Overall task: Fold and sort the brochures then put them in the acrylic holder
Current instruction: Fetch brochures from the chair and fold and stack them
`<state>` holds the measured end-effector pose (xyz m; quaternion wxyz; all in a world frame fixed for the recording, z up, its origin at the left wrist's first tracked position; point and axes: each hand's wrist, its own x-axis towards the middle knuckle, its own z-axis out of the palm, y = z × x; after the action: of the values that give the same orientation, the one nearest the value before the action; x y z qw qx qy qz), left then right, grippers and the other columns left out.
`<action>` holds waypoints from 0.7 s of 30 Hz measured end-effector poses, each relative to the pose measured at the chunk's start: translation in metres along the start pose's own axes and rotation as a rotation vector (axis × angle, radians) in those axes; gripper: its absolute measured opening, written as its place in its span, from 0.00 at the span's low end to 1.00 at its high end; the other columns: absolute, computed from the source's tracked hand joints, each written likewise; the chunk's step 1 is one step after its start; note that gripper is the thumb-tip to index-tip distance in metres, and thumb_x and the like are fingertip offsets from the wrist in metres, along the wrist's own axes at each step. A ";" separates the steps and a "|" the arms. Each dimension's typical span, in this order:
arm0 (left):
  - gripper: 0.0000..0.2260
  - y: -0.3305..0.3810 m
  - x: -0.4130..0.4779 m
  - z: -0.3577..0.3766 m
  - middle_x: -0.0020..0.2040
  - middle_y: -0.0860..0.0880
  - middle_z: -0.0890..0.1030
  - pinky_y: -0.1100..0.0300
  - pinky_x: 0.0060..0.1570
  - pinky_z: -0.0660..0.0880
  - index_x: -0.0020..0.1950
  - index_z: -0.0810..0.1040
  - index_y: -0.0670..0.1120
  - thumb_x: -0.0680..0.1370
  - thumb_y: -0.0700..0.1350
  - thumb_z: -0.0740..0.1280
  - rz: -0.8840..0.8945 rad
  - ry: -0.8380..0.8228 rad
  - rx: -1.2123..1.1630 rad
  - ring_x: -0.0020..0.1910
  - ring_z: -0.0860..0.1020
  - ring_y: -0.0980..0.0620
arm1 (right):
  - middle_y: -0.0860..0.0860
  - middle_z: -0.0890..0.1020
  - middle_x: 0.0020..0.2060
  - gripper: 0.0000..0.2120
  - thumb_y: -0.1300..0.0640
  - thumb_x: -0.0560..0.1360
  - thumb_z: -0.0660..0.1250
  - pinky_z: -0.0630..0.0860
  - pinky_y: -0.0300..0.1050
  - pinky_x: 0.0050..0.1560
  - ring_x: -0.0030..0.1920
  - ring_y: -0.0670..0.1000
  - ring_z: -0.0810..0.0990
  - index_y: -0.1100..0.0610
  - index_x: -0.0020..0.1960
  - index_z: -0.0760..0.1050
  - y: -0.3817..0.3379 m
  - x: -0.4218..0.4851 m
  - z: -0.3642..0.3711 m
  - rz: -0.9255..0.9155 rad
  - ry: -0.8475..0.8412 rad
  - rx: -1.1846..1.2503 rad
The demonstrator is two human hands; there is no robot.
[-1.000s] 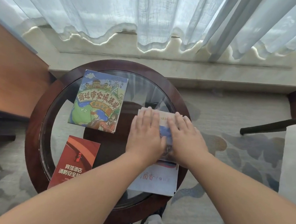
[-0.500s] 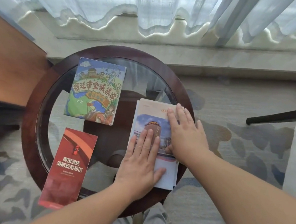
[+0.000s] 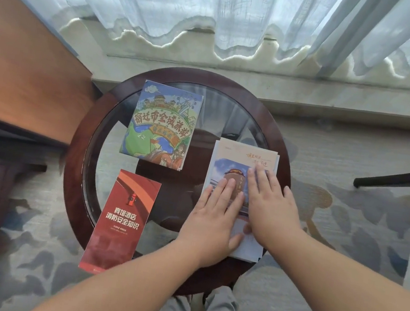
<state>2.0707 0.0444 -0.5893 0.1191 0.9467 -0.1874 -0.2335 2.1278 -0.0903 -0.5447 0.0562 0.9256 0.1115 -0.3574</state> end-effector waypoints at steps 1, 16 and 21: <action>0.33 -0.007 -0.004 -0.008 0.80 0.41 0.50 0.49 0.76 0.40 0.80 0.55 0.47 0.77 0.57 0.58 0.020 0.040 -0.064 0.79 0.45 0.44 | 0.53 0.35 0.79 0.51 0.51 0.77 0.68 0.51 0.59 0.77 0.79 0.55 0.39 0.58 0.78 0.30 -0.001 0.000 -0.002 0.017 -0.006 -0.019; 0.28 -0.137 -0.085 -0.050 0.64 0.39 0.71 0.45 0.59 0.69 0.68 0.62 0.46 0.74 0.57 0.68 -1.053 -0.004 -0.230 0.63 0.72 0.38 | 0.52 0.80 0.58 0.21 0.46 0.74 0.68 0.76 0.50 0.58 0.55 0.54 0.79 0.53 0.64 0.71 -0.165 -0.020 -0.025 -0.069 -0.277 0.990; 0.27 -0.142 -0.084 -0.042 0.64 0.40 0.74 0.47 0.60 0.67 0.65 0.64 0.45 0.74 0.57 0.69 -1.133 0.000 -0.286 0.64 0.72 0.39 | 0.47 0.75 0.48 0.17 0.44 0.74 0.69 0.72 0.42 0.45 0.48 0.49 0.75 0.50 0.55 0.67 -0.181 -0.015 -0.016 0.012 -0.333 1.200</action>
<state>2.0651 0.2122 -0.5638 0.1023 0.8737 0.3815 -0.2840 2.0826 0.0854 -0.5269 -0.4549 0.7284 -0.1244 -0.4970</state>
